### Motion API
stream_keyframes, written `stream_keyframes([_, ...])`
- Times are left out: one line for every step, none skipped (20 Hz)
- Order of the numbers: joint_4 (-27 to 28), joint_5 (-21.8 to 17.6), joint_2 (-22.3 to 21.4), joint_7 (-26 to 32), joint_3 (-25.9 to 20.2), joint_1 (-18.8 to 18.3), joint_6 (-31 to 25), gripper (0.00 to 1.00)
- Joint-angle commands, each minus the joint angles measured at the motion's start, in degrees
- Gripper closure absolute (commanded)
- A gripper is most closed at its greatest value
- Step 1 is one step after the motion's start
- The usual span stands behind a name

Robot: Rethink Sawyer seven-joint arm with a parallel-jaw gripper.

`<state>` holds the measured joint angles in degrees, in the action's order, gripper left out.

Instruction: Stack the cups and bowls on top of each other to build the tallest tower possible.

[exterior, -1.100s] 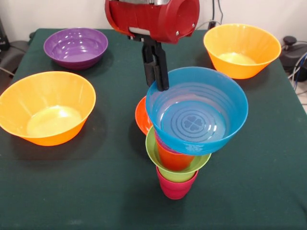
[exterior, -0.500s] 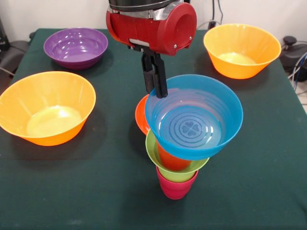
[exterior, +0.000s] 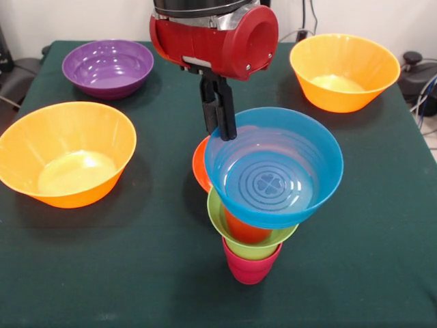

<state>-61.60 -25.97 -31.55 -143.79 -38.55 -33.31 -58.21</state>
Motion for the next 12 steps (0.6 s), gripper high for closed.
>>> stream_keyframes([0.0,-3.4,0.3,12.9,2.9,1.2,-4.1,1.00])
stream_keyframes([-0.5,-3.4,0.1,12.8,2.9,1.2,-3.9,1.00])
stream_keyframes([-0.7,-3.4,-0.1,12.7,2.9,1.1,-3.9,1.00])
stream_keyframes([-1.0,-3.3,-0.2,12.8,2.9,1.0,-3.8,1.00])
stream_keyframes([-1.2,-3.3,-0.4,12.7,2.9,1.0,-4.1,1.00])
stream_keyframes([-1.5,-3.3,-0.6,12.6,3.0,1.0,-3.9,1.00])
stream_keyframes([-1.6,-3.3,-0.7,12.6,3.0,1.0,-3.9,1.00])
stream_keyframes([-1.8,-3.3,-0.8,12.5,3.0,0.9,-3.9,1.00])
stream_keyframes([-1.9,-3.3,-0.8,12.4,3.1,1.0,-4.0,1.00])
stream_keyframes([-2.0,-3.3,-0.9,12.2,3.1,1.0,-3.9,1.00])
stream_keyframes([-2.3,-3.2,-1.1,12.1,3.2,1.0,-3.9,1.00])
stream_keyframes([-2.3,-3.3,-1.1,12.0,3.2,1.0,-3.8,1.00])
